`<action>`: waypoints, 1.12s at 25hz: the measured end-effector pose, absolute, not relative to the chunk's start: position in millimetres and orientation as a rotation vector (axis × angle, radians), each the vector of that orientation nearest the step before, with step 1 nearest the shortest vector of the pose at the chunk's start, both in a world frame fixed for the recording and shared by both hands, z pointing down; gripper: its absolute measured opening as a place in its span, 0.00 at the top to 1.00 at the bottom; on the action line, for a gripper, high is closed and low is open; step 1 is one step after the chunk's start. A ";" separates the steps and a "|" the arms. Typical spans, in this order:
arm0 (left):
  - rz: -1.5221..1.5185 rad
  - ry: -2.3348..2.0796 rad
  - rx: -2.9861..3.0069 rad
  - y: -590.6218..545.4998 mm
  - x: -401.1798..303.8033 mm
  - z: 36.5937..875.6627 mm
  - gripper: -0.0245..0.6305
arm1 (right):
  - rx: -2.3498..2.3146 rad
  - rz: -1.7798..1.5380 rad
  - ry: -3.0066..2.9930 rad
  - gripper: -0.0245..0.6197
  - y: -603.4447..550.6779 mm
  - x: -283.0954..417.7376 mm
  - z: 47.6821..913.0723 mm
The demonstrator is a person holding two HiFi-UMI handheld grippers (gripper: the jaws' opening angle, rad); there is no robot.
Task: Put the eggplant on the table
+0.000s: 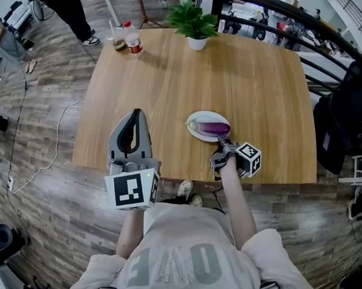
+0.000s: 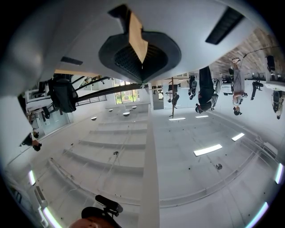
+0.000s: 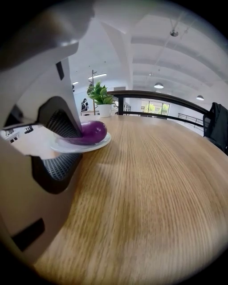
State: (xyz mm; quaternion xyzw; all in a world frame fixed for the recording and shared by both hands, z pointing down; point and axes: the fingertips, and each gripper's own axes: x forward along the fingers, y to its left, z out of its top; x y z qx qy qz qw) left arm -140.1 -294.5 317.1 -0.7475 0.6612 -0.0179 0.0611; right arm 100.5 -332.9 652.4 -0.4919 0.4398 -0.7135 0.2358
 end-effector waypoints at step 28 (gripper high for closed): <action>0.081 1.874 -2.307 -264.7 -109.3 289.1 0.95 | -1.738 -0.076 2.243 0.87 -286.2 95.1 297.7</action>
